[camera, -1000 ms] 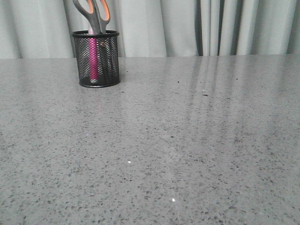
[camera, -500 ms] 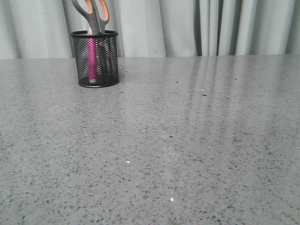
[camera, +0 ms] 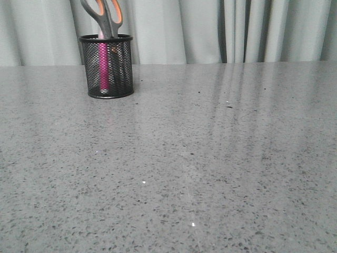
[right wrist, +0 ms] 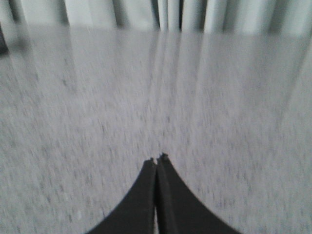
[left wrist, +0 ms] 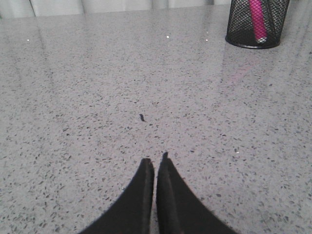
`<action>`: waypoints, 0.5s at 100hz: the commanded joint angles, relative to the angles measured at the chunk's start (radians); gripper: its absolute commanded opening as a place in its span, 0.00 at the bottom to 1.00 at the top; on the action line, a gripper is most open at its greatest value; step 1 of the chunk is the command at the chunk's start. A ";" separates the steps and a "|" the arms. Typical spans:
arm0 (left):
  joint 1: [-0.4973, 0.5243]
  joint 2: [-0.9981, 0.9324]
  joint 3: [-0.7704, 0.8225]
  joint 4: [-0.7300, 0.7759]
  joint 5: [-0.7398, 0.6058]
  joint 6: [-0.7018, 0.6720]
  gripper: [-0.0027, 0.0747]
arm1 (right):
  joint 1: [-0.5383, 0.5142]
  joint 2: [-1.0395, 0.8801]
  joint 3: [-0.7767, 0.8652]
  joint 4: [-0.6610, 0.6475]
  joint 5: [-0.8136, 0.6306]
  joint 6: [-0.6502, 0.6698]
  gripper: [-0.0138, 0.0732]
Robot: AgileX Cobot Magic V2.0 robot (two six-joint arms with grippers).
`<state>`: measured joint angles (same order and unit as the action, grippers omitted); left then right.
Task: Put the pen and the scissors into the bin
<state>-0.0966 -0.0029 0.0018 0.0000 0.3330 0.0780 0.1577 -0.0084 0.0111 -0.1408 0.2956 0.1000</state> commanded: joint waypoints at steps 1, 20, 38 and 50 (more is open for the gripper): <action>0.003 -0.033 0.044 -0.008 -0.060 -0.009 0.02 | -0.006 -0.021 0.014 0.007 0.001 -0.015 0.09; 0.003 -0.033 0.044 -0.008 -0.060 -0.009 0.02 | -0.006 -0.021 0.014 0.007 -0.009 -0.015 0.09; 0.003 -0.033 0.044 -0.008 -0.060 -0.009 0.02 | -0.006 -0.021 0.014 0.007 -0.009 -0.015 0.09; 0.003 -0.033 0.044 -0.008 -0.060 -0.009 0.02 | -0.006 -0.021 0.014 0.007 -0.009 -0.015 0.09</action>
<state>-0.0966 -0.0029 0.0018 0.0000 0.3330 0.0780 0.1577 -0.0107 0.0111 -0.1345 0.3281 0.0966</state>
